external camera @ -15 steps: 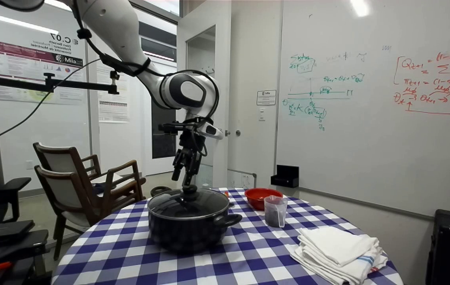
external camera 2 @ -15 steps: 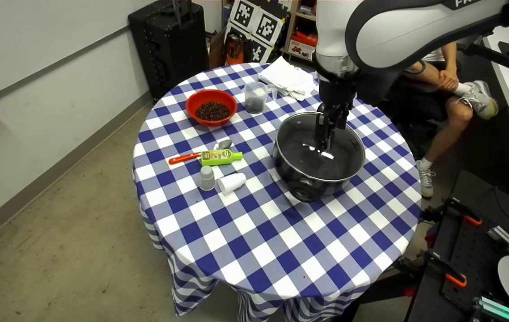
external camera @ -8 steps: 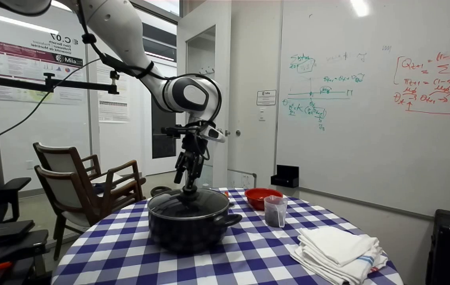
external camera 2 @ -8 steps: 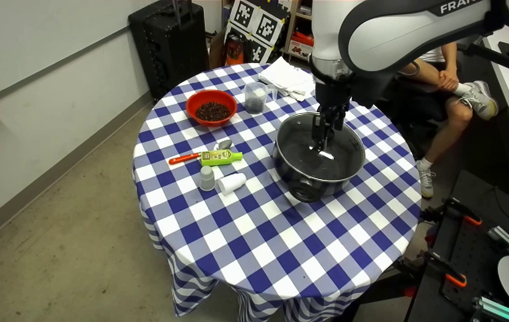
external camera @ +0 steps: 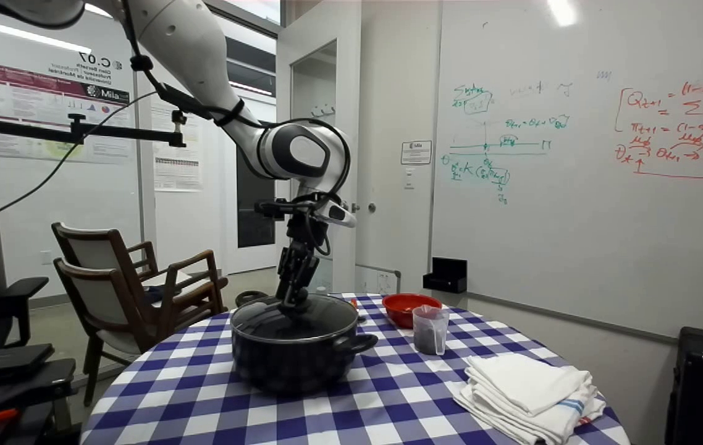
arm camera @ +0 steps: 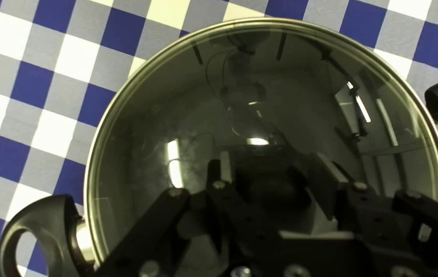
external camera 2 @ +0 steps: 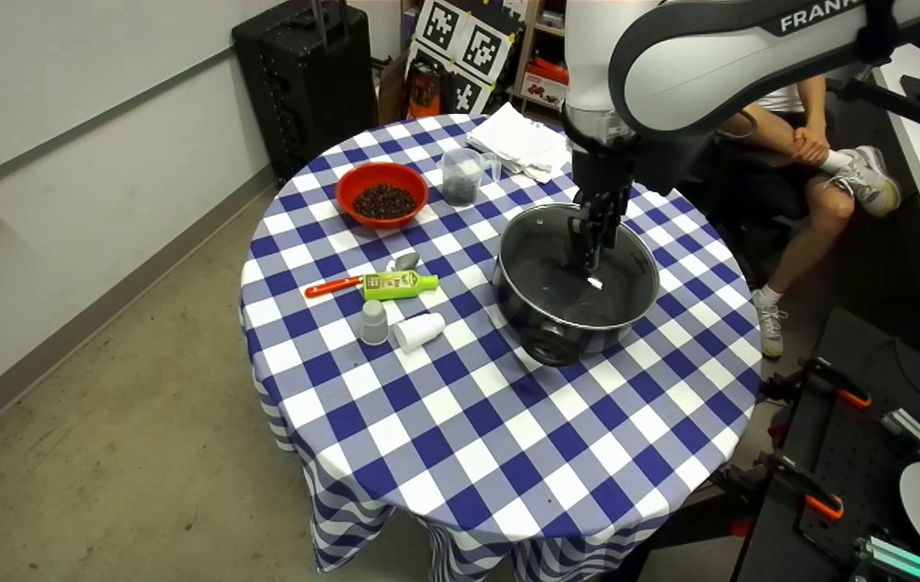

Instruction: Remove the glass lid from the pot and put it on the table

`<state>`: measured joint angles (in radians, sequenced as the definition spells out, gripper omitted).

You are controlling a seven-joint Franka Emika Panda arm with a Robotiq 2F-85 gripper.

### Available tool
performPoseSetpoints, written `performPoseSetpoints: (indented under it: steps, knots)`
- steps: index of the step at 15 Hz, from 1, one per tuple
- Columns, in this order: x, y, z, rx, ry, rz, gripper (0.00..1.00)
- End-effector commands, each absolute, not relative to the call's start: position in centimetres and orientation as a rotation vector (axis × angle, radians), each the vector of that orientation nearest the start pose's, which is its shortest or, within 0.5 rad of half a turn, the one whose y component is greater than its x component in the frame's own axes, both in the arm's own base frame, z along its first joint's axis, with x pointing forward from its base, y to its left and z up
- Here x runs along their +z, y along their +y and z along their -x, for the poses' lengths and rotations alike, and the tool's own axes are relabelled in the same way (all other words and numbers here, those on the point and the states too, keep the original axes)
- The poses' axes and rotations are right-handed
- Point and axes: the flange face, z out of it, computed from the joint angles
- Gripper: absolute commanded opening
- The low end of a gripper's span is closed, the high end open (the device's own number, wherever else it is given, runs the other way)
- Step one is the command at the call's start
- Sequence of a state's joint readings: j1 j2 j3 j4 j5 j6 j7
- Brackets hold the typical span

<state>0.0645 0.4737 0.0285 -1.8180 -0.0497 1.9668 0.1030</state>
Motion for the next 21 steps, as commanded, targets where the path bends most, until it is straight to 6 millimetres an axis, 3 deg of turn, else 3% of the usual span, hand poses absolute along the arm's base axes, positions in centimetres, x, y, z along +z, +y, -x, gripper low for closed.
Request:
performPoseSetpoints:
  steps: [1, 4, 5, 6, 7, 14, 15, 21]
  knots:
    - [25.6, 5.2, -61.5, 0.507, -0.008, 3.155, 0.23]
    - [25.6, 5.3, -61.2, 0.525, -0.008, 3.148, 0.11]
    - [25.6, 5.3, -61.2, 0.528, -0.009, 3.148, 0.36]
    - [25.7, 5.3, -61.2, 0.530, -0.017, 3.150, 0.48]
    - [25.7, 5.3, -61.2, 0.527, -0.020, 3.151, 0.48]
    - [27.0, 5.0, -62.3, 0.443, 0.015, 3.169, 0.95]
    - [27.1, 5.0, -62.5, 0.432, 0.014, 3.167, 1.00]
    - [27.4, 5.4, -63.5, 0.384, -0.010, 3.165, 1.00]
